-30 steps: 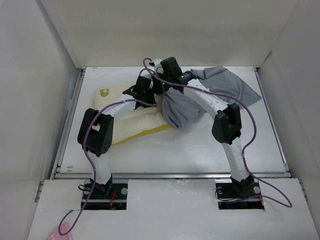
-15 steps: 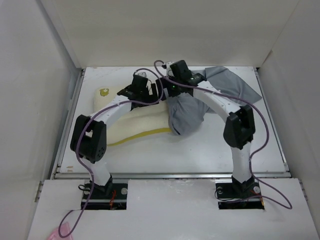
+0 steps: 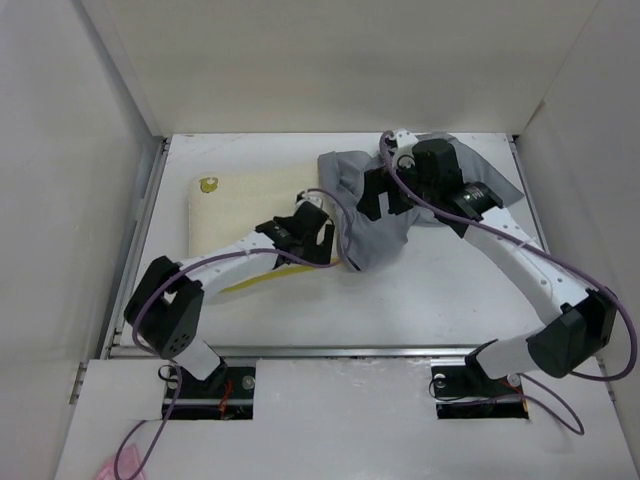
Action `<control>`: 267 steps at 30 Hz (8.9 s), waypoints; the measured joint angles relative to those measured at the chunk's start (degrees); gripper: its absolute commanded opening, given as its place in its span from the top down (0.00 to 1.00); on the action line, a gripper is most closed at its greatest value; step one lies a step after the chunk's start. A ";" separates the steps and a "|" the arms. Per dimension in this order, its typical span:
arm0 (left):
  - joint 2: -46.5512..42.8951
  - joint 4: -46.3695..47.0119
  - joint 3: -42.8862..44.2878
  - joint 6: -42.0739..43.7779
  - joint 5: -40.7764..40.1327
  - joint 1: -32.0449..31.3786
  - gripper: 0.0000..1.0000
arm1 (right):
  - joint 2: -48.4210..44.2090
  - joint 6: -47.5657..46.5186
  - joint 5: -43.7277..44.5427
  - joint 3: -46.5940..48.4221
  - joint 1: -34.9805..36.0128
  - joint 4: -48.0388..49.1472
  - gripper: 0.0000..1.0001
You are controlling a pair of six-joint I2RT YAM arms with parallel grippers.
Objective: Put the pillow into the pillowcase
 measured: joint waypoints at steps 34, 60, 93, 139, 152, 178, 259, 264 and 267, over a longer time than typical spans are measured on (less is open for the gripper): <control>15.08 -4.13 27.30 8.24 9.92 -1.01 1.00 | -6.80 6.58 13.94 -30.53 3.08 11.15 0.42; 22.53 -9.11 41.16 7.80 10.38 -0.90 1.00 | -1.33 2.51 23.47 -18.47 5.79 10.45 1.00; 10.05 -6.88 25.70 4.37 7.67 -0.94 0.00 | -17.25 -2.05 12.37 -20.52 15.02 7.30 0.00; 49.77 2.51 62.42 33.92 22.10 11.54 1.00 | 41.57 9.90 29.62 31.15 -11.56 -13.33 0.59; 37.68 2.69 50.12 32.09 22.12 10.69 1.00 | 40.92 9.77 26.49 32.22 -11.54 -12.81 1.00; 13.05 3.19 38.16 27.71 12.41 3.56 1.00 | 33.90 -4.37 -12.04 43.01 -1.49 -5.20 1.00; 6.51 0.22 17.90 14.80 3.74 -12.09 1.00 | -4.22 14.84 31.47 -18.95 4.55 -1.11 0.47; 6.51 0.39 17.90 14.82 3.08 -12.09 1.00 | -5.07 14.80 34.60 -16.37 4.55 -3.61 0.45; 6.51 -0.11 17.90 14.84 3.08 -12.09 1.00 | -7.76 14.45 35.12 -16.35 4.55 -4.74 0.43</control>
